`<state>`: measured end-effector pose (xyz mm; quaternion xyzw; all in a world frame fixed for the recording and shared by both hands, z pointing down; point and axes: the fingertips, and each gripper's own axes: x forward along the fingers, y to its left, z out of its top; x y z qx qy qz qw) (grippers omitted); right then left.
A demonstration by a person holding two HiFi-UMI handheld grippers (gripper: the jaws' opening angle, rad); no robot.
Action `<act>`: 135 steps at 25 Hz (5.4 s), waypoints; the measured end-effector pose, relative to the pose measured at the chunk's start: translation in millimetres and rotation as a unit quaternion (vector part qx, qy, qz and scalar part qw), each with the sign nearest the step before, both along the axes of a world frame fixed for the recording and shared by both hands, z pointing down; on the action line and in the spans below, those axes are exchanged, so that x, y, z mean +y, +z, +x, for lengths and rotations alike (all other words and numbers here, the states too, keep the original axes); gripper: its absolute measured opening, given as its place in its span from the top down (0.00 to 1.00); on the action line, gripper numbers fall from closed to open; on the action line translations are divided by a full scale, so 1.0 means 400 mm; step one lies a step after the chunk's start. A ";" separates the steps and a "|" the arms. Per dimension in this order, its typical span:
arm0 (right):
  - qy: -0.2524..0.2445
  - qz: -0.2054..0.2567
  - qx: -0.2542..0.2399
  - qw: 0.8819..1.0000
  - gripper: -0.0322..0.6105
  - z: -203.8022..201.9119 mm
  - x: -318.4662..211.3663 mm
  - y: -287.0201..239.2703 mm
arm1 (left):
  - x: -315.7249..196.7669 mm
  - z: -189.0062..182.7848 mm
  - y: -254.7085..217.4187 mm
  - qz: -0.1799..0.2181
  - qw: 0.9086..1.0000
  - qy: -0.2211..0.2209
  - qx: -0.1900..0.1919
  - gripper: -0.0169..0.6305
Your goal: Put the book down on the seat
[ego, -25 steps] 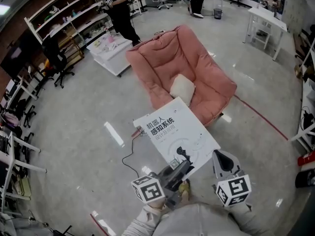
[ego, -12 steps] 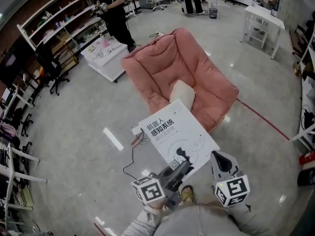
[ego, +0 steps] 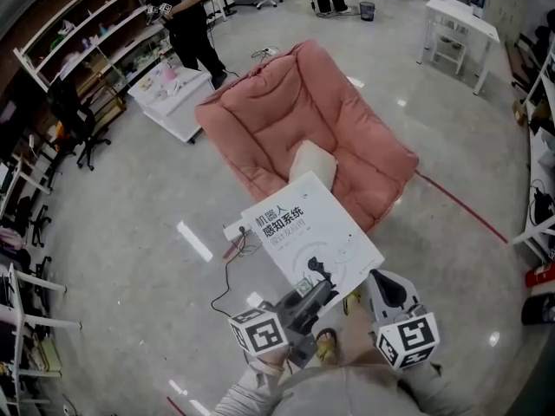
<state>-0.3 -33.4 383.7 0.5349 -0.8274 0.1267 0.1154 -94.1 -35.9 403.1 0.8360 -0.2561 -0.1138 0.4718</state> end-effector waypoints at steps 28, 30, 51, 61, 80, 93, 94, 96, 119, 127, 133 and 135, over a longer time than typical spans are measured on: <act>-0.010 -0.063 -0.005 0.998 0.94 0.194 -0.491 0.189 | -0.515 0.222 0.232 -0.064 0.998 -0.026 -0.009 0.87; -0.006 -0.070 -0.009 0.997 0.94 0.202 -0.516 0.218 | -0.545 0.234 0.269 -0.071 0.997 -0.025 -0.012 0.87; 0.023 -0.128 -0.016 0.991 0.94 0.270 -0.665 0.406 | -0.762 0.337 0.549 -0.137 0.990 -0.026 -0.019 0.87; 0.035 -0.148 -0.021 0.988 0.94 0.310 -0.721 0.506 | -0.866 0.352 0.704 -0.160 0.985 -0.039 -0.044 0.87; 0.037 -0.150 -0.035 0.987 0.94 0.298 -0.704 0.515 | -0.808 0.343 0.792 -0.213 0.972 -0.025 -0.099 0.67; 0.036 -0.129 -0.040 0.990 0.94 0.281 -0.652 0.441 | -0.742 0.300 0.660 -0.180 0.976 -0.044 -0.112 0.66; 0.036 -0.128 -0.040 0.990 0.94 0.279 -0.647 0.435 | -0.734 0.298 0.646 -0.175 0.977 -0.043 -0.114 0.67; 0.035 -0.124 -0.039 0.991 0.94 0.273 -0.636 0.419 | -0.715 0.295 0.613 -0.163 0.979 -0.041 -0.118 0.69; -0.021 -0.098 -0.025 0.995 0.94 0.152 -0.350 0.244 | -0.381 0.224 0.164 0.055 0.973 -0.034 -0.221 0.96; -0.050 -0.086 -0.011 0.995 0.94 0.091 -0.254 0.180 | -0.251 0.193 0.093 0.112 0.941 -0.022 -0.319 0.96; -0.054 -0.076 -0.025 0.995 0.94 0.056 -0.185 0.126 | -0.161 0.171 0.037 0.137 0.935 -0.014 -0.326 0.96; -0.062 -0.072 -0.030 0.995 0.94 0.048 -0.157 0.114 | -0.138 0.164 0.026 0.143 0.934 -0.020 -0.327 0.96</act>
